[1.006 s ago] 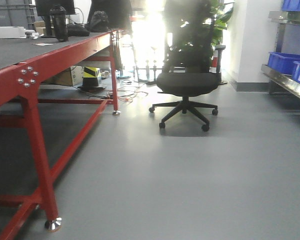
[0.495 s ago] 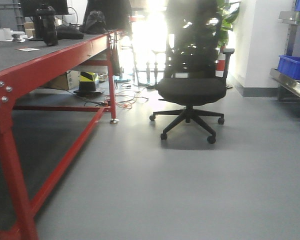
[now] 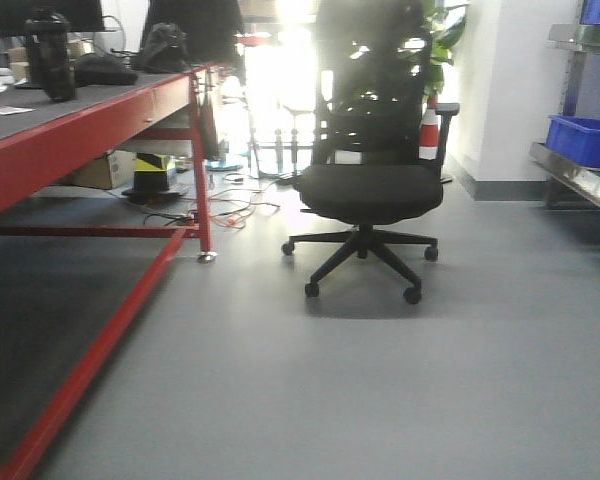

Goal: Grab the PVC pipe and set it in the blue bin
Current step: 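Drive the base to the shelving holding the clamp in both grippers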

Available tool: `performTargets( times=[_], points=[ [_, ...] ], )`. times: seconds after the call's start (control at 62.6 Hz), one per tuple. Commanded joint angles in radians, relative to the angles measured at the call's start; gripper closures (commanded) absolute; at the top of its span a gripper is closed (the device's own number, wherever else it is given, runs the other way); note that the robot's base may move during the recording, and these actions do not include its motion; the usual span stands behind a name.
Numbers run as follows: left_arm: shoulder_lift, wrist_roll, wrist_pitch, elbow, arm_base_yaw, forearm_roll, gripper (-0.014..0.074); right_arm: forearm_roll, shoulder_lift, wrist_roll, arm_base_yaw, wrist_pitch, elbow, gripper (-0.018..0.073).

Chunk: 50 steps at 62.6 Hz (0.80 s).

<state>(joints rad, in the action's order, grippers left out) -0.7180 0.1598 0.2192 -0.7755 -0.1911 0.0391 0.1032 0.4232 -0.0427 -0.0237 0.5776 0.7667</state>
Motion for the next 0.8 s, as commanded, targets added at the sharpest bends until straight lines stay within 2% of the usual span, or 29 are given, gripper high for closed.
performTargets(
  times=[0.0, 0.783],
  points=[
    [0.005, 0.002, -0.028, -0.004, -0.002, 0.0, 0.0707, -0.003, -0.004, 0.008, 0.0, -0.028, 0.0, 0.0727],
    [0.005, 0.002, -0.028, -0.004, -0.002, 0.0, 0.0707, -0.003, -0.004, 0.008, 0.0, -0.028, 0.0, 0.0727]
  ],
)
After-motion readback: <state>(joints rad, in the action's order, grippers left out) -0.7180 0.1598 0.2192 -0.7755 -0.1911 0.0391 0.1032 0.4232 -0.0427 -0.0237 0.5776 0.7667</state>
